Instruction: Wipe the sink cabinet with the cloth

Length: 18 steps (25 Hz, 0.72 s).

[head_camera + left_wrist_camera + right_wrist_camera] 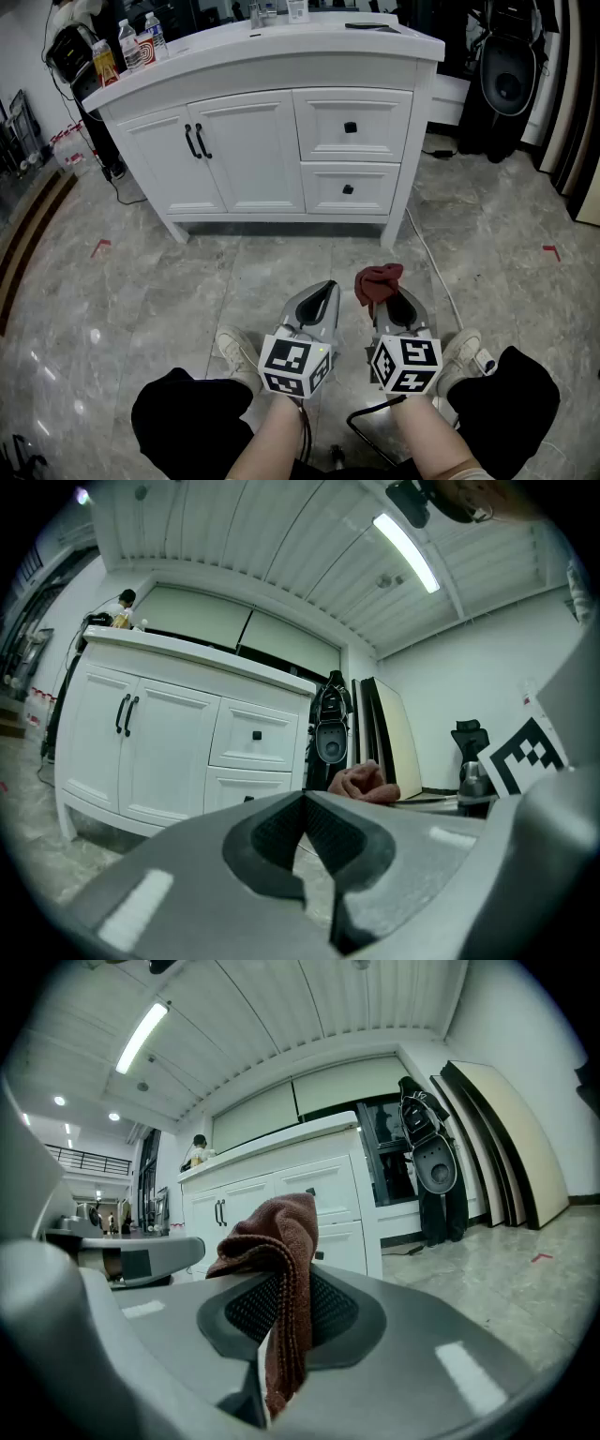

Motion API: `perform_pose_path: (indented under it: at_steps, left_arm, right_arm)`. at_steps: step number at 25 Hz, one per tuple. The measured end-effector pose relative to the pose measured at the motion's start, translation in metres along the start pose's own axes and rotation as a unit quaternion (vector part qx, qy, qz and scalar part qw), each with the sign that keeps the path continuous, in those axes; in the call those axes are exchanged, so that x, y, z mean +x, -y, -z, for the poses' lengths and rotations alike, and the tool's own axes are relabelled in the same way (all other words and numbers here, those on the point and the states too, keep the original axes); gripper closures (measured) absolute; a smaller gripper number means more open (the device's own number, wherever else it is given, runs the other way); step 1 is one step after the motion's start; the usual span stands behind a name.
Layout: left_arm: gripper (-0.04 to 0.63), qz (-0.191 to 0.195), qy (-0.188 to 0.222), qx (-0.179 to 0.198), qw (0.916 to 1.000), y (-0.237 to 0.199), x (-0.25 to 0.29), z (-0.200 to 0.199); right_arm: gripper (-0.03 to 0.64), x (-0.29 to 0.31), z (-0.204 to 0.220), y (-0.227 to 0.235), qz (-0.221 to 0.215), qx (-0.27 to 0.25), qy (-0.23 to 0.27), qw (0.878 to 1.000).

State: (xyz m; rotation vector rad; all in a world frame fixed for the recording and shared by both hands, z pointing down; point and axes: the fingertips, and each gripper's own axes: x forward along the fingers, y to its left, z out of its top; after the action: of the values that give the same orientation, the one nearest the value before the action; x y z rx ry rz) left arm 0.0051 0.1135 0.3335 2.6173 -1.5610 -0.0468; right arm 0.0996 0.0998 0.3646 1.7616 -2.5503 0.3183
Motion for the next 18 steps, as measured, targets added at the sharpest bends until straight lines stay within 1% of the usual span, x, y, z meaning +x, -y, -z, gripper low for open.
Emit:
perform_pose_path:
  at_steps: [10,18]
  left_arm:
    - [0.595,-0.003,0.002,-0.002,1.0,-0.003,0.0,0.0]
    - [0.595,-0.007,0.02,-0.006,0.9998,-0.007,0.004,0.0]
  right_arm:
    - [0.526,0.002,0.004,0.0,0.001,0.002,-0.007,1.0]
    - [0.526,0.009,0.018,0.007,0.016,0.032,-0.016,0.999]
